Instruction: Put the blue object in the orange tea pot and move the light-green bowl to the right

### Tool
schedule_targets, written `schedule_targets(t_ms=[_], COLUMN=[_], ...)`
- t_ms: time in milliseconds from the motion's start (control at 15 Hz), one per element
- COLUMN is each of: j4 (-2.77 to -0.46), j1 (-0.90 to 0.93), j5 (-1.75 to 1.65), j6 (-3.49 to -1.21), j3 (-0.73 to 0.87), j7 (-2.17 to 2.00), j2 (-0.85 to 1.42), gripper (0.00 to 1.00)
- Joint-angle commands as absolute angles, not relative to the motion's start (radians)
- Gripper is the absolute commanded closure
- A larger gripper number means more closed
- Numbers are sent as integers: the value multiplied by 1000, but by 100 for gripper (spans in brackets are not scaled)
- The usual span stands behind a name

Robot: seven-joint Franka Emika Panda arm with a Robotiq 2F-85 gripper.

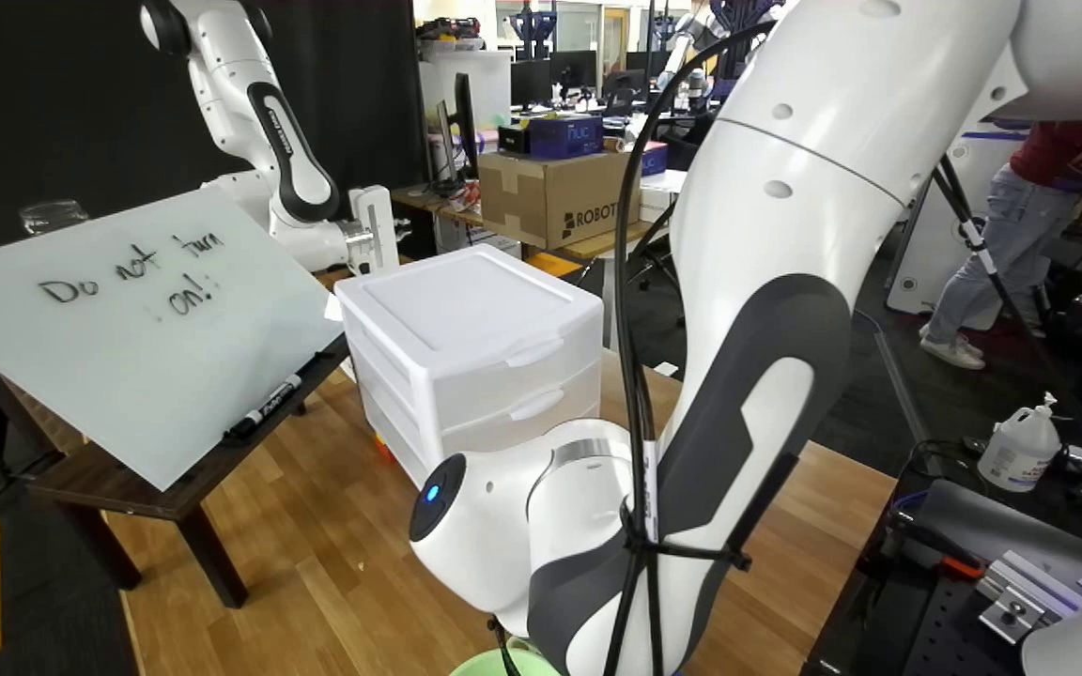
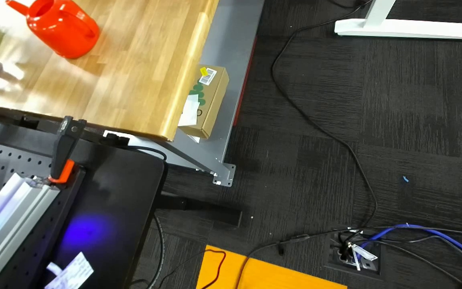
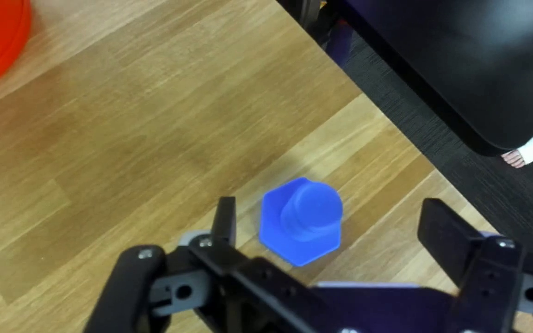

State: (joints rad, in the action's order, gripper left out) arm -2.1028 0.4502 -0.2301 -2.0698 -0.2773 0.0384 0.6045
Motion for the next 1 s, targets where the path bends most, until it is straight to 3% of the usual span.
schedule_targets(t_ms=[0,67,800,933], j4=[-2135,-2140,-2168,-2171], j1=[441,438,424,423], j5=[-222,-221,-216,-215], j6=[-2064,-2068,-2070,-2071], j3=[-279,-278,-278,-279], j7=[6,2,-1,-1], j2=[573,571,544,540], gripper=[0,20,97,94])
